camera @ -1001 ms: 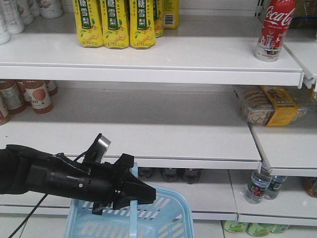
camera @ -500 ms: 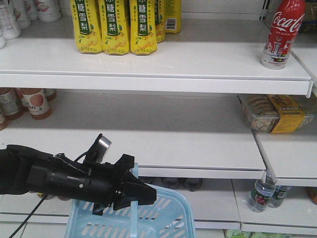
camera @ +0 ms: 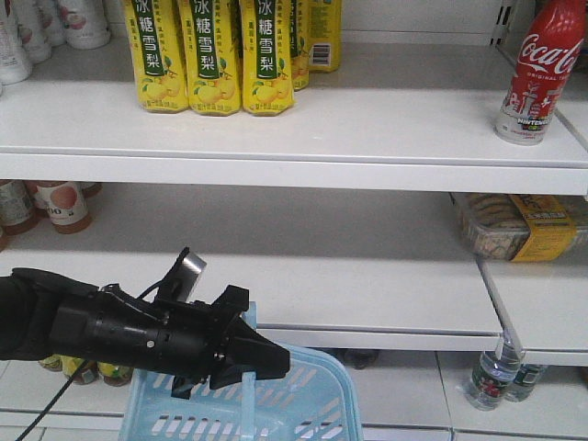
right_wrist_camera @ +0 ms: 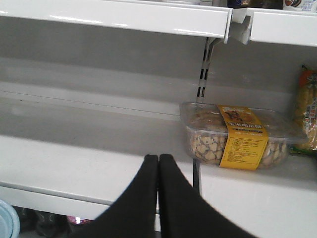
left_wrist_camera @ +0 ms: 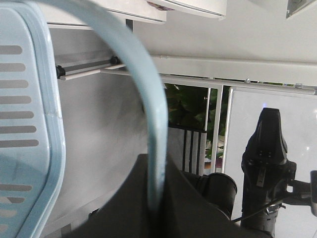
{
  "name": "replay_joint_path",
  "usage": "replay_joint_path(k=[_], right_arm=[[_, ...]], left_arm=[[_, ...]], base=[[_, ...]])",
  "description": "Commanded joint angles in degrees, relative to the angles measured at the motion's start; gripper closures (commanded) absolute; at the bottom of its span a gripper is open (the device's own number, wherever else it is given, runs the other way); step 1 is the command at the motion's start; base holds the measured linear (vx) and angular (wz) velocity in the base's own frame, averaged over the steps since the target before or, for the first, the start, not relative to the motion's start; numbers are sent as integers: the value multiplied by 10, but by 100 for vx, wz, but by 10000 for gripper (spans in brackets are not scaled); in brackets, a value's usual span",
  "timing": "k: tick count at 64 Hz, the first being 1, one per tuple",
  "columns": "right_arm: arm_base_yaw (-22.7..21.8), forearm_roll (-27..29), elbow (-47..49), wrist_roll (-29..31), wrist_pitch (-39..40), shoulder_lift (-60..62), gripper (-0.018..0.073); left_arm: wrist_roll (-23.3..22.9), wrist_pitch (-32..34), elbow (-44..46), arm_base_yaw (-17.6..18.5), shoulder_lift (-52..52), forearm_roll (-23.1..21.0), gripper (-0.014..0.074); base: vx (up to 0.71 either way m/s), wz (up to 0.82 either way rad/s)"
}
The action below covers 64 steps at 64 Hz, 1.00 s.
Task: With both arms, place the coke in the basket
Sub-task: 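Drive the base up to the shelf holding the red Coca-Cola bottle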
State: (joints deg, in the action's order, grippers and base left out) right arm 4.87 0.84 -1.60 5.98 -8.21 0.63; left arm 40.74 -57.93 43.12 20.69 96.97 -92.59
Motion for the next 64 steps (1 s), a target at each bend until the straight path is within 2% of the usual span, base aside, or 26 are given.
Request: replay_joint_path(k=[1, 64], right_arm=[[-1, -2, -5, 1, 44, 7, 569], [-1, -2, -5, 1, 44, 7, 569]], left_arm=[[3, -40, 14, 4, -26, -32, 603], [3, -40, 14, 4, -26, -32, 603]], base=[[5, 0], [3, -1]])
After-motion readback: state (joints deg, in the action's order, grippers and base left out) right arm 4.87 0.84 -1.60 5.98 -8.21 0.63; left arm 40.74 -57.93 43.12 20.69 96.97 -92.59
